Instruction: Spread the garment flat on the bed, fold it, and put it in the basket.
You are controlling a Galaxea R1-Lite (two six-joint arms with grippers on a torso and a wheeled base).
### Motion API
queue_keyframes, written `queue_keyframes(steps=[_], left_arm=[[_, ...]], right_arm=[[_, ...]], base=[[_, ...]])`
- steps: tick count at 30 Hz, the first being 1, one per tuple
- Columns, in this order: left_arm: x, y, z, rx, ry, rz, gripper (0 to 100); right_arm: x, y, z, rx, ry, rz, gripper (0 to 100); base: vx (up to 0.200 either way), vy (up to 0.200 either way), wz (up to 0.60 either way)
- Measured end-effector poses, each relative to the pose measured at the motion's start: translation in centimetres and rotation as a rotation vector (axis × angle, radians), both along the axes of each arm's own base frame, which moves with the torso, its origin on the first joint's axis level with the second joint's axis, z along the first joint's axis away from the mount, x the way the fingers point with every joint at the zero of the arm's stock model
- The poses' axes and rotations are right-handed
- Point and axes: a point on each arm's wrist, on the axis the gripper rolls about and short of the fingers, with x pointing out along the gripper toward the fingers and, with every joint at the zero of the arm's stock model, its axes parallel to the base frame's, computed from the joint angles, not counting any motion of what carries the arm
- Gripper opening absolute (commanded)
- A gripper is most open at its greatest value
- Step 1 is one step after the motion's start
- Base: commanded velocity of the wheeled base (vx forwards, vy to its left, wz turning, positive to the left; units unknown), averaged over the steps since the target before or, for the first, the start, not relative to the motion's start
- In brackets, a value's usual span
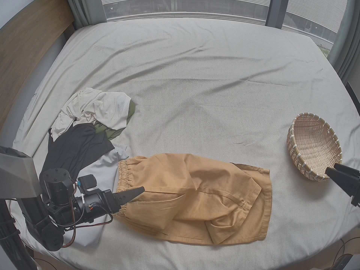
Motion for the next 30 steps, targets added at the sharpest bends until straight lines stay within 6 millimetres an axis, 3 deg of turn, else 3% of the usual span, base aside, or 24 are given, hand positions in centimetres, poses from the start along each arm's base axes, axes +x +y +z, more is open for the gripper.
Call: queue_keyframes(steps=[9,30], left_arm=[[-0.3,-0.3,-0.1,-0.005,0.012,-0.037,100],[0.3,-0.7,-2.3,0.045,0.058,-0.061,100]], right_arm=[[2.3,0.7,-0.3,-0.003,0.027,0.004,100],[3.2,1.0,-0.6,-0.014,0.064,0.003,100]], base=[[0.0,0.0,0.0],[0.0,0.0,0.0]])
